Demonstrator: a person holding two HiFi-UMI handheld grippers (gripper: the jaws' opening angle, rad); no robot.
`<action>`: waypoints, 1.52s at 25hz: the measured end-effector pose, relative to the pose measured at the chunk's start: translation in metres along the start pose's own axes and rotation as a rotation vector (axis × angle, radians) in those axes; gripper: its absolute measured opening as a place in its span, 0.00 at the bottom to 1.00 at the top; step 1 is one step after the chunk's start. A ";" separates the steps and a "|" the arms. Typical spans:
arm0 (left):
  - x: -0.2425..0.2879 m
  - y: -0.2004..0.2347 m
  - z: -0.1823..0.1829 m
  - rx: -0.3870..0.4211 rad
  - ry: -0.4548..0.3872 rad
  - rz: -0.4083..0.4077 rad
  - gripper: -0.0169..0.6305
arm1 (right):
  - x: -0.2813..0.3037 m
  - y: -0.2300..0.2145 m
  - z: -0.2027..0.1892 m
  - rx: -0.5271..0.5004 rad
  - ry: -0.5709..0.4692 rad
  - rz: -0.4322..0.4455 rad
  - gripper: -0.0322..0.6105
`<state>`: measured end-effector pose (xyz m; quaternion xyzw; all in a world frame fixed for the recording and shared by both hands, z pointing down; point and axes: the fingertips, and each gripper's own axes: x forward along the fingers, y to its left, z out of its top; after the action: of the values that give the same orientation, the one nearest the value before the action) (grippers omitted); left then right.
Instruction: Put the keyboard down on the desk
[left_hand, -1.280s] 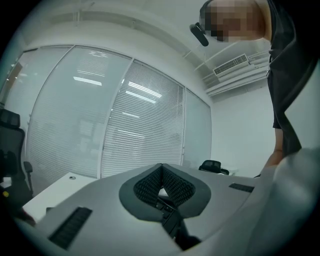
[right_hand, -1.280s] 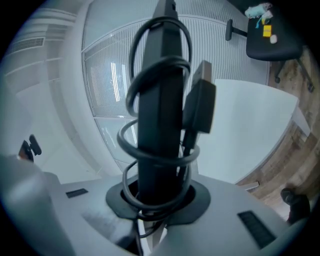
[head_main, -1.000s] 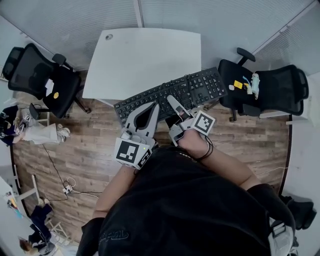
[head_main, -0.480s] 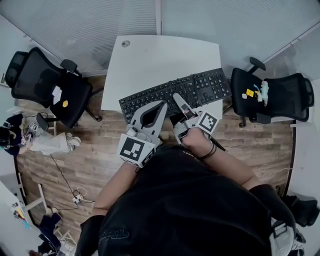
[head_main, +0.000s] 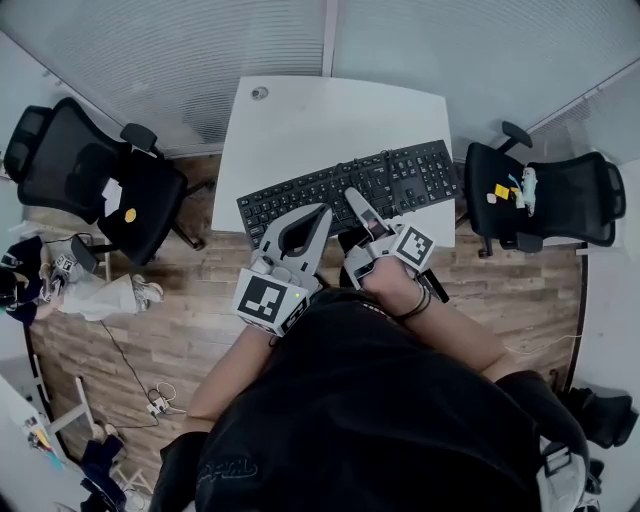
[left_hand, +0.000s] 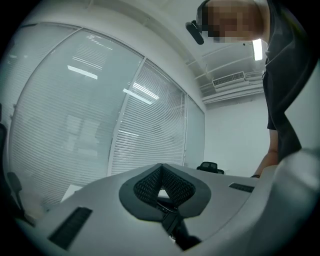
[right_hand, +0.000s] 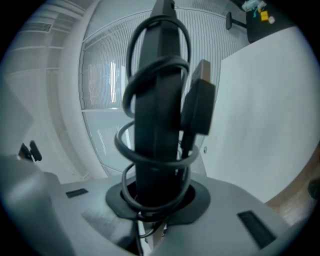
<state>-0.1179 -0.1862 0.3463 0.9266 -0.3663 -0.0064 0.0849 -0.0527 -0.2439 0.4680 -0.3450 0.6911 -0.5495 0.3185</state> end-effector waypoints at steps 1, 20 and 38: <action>0.000 0.003 -0.001 -0.001 0.004 0.002 0.05 | 0.002 -0.001 -0.001 0.001 0.002 -0.004 0.18; 0.065 0.057 -0.010 -0.003 0.040 0.042 0.05 | 0.052 -0.037 0.054 0.028 0.001 -0.033 0.18; 0.162 0.096 -0.077 -0.082 0.170 0.044 0.05 | 0.081 -0.118 0.121 0.061 0.034 -0.136 0.18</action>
<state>-0.0584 -0.3534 0.4457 0.9112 -0.3777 0.0589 0.1536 0.0166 -0.3949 0.5554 -0.3722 0.6542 -0.5964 0.2790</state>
